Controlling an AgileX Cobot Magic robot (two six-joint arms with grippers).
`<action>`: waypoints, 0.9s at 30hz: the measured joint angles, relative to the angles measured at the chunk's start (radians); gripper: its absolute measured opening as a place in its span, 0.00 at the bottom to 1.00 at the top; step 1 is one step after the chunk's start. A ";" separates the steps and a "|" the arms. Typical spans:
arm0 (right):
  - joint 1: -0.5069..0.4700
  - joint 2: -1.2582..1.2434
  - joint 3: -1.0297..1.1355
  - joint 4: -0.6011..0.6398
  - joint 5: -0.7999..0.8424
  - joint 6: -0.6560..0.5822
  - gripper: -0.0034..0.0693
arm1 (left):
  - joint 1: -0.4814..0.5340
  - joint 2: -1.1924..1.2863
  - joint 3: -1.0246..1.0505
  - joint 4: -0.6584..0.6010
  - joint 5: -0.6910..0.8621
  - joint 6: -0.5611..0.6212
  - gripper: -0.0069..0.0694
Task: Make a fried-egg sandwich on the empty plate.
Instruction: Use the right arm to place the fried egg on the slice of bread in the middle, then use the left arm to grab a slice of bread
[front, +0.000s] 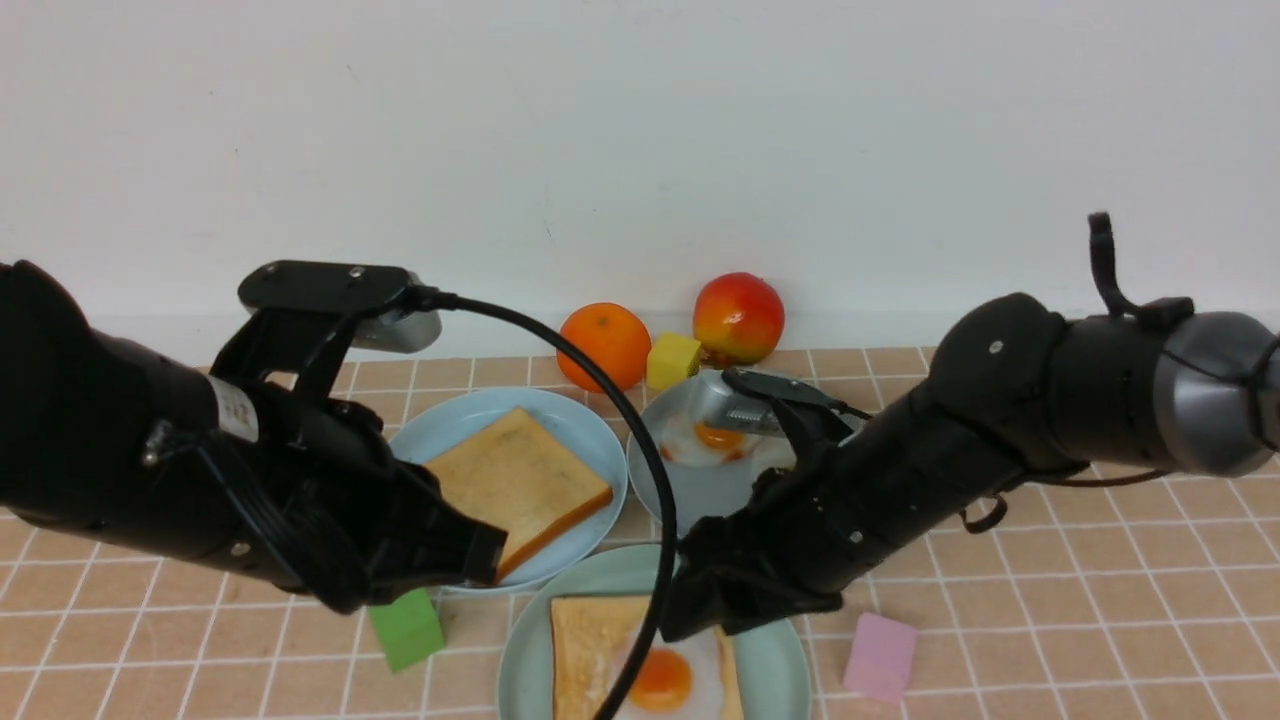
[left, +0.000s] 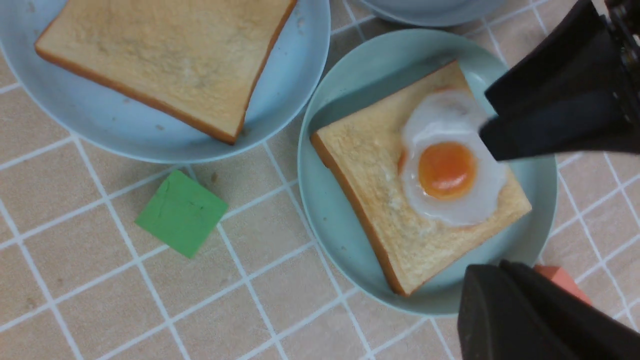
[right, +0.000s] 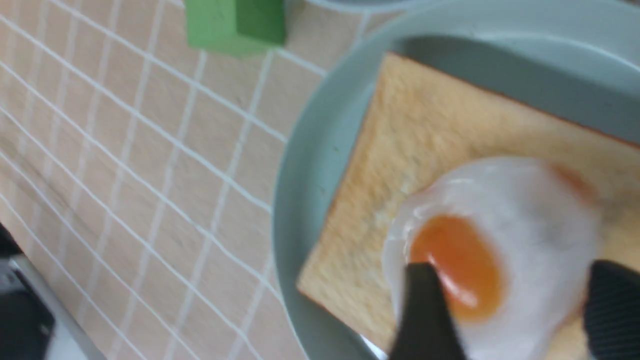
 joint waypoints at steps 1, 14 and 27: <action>-0.009 -0.015 0.002 -0.021 0.004 0.005 0.74 | 0.000 0.000 0.000 0.001 -0.009 -0.008 0.12; -0.142 -0.410 0.004 -0.330 0.113 0.229 0.79 | 0.069 0.159 0.000 0.062 -0.132 -0.532 0.33; 0.025 -0.654 0.191 -0.356 0.057 0.229 0.77 | 0.273 0.521 -0.209 -0.034 -0.121 -0.564 0.59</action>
